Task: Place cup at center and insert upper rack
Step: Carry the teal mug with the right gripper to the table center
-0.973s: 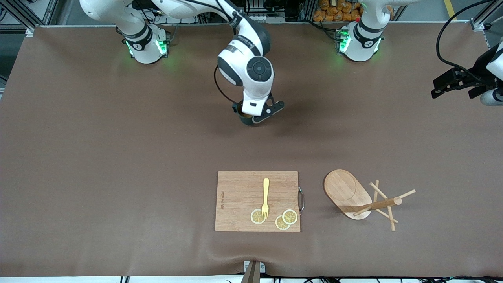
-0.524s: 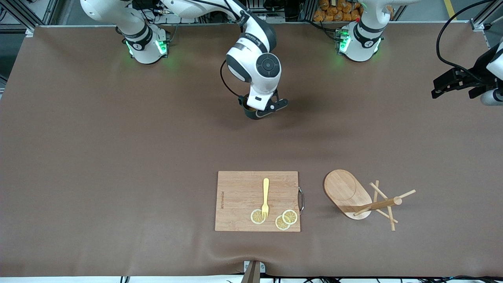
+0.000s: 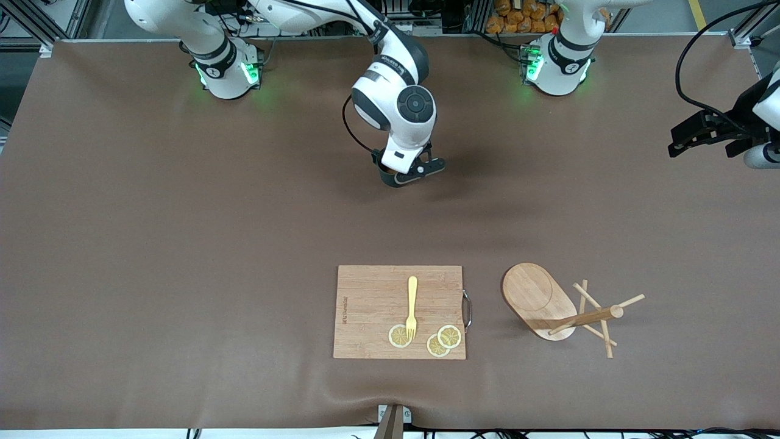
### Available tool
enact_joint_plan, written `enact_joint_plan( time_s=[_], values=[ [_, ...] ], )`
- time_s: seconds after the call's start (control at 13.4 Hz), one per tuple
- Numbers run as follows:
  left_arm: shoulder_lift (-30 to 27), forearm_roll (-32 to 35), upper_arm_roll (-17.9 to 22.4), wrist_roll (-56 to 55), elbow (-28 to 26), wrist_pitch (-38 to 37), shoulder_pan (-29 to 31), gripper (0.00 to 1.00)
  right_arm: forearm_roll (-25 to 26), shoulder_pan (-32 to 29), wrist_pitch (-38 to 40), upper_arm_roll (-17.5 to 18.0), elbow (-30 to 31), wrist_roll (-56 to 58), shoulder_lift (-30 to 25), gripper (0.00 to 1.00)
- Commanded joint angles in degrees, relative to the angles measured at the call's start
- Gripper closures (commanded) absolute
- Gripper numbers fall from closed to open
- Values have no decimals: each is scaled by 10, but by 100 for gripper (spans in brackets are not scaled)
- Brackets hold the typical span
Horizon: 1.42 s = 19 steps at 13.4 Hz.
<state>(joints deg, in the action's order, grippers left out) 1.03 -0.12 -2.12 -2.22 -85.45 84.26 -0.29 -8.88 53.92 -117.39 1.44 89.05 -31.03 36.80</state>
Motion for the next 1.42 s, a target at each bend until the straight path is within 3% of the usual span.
enact_joint_plan(
  time_s=[0.0,0.22,0.45,0.82,1.12,1.27,1.35],
  values=[
    [4,-13,-3,5,10,3,5,0,-6,7,-2,-8,-10,-10,10,100],
    [4,-13,-3,5,10,3,6,0,0,7,-2,-8,-10,-10,13,99],
    [4,-13,-3,5,10,3,5,0,2,3,-2,-8,-9,-10,15,88],
    [6,-12,-3,-2,10,3,-1,0,1,2,-2,-7,-11,-10,15,51],
    [13,-12,-8,-7,12,11,-6,0,-8,-14,5,-5,-21,-2,3,41],
    [13,-11,-17,-13,10,11,-9,0,-10,-32,50,-3,-47,0,-29,40],
    [13,-11,-17,-20,10,11,-9,0,-10,-44,77,-4,-60,1,-46,31]
  ],
)
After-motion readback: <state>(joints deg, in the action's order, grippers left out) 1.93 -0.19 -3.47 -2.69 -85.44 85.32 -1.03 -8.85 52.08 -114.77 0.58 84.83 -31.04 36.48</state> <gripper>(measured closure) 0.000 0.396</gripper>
